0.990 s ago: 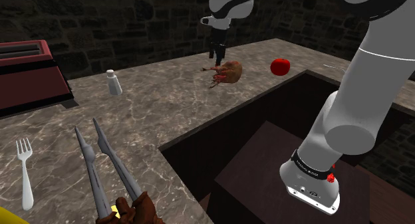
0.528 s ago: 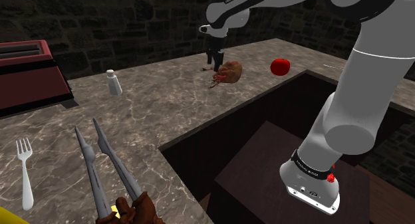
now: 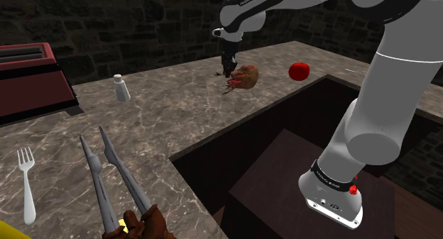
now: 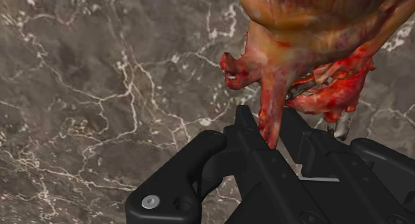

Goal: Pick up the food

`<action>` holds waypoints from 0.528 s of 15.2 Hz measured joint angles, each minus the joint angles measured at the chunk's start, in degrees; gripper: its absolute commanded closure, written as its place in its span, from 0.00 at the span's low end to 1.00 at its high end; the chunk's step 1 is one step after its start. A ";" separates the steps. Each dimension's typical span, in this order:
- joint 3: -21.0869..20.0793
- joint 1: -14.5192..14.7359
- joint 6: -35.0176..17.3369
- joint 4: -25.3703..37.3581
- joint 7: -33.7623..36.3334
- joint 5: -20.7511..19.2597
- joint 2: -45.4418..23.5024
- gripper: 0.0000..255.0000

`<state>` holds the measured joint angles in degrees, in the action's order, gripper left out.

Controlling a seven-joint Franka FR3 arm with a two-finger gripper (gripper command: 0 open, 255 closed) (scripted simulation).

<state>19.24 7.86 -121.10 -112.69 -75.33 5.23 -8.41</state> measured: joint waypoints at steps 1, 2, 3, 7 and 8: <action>0.00 0.00 0.00 0.00 0.00 0.00 0.00 1.00; 0.00 0.00 0.01 0.00 0.00 0.00 0.00 1.00; 0.00 0.00 0.01 0.01 0.00 0.00 0.00 1.00; 0.07 0.00 1.39 0.83 0.17 -0.28 0.53 1.00; 0.10 0.00 1.93 1.19 0.21 -0.37 0.72 1.00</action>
<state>19.34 7.86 -119.17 -111.50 -75.11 4.85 -7.68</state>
